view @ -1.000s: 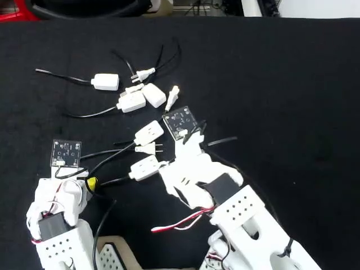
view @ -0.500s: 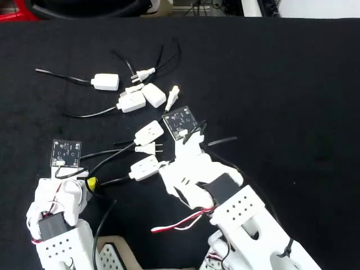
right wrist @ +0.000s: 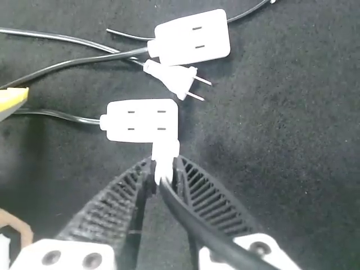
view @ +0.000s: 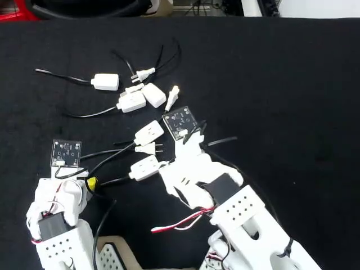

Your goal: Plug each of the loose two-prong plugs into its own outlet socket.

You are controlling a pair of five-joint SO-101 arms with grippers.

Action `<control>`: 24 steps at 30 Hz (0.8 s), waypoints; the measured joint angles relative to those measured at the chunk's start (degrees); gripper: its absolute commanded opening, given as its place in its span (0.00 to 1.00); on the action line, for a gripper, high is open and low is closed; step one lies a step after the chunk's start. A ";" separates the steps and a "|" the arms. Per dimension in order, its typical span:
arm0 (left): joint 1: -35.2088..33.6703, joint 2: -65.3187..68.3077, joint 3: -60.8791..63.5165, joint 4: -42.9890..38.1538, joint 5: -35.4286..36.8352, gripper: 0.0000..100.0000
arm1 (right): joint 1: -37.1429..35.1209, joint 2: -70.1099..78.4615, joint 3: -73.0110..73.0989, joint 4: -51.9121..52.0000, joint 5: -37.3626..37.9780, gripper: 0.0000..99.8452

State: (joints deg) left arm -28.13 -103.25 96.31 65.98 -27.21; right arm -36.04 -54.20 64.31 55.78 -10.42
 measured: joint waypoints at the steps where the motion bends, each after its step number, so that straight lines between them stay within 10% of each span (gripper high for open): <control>1: 0.00 0.00 0.00 0.00 0.00 0.31 | 0.00 0.00 0.00 0.00 0.00 0.01; 24: 0.00 0.00 0.00 0.00 0.00 0.31 | -3.96 0.00 0.00 1.23 2.02 0.01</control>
State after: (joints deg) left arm -28.13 -103.25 96.31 65.98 -27.21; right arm -40.00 -54.20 64.31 57.01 -8.40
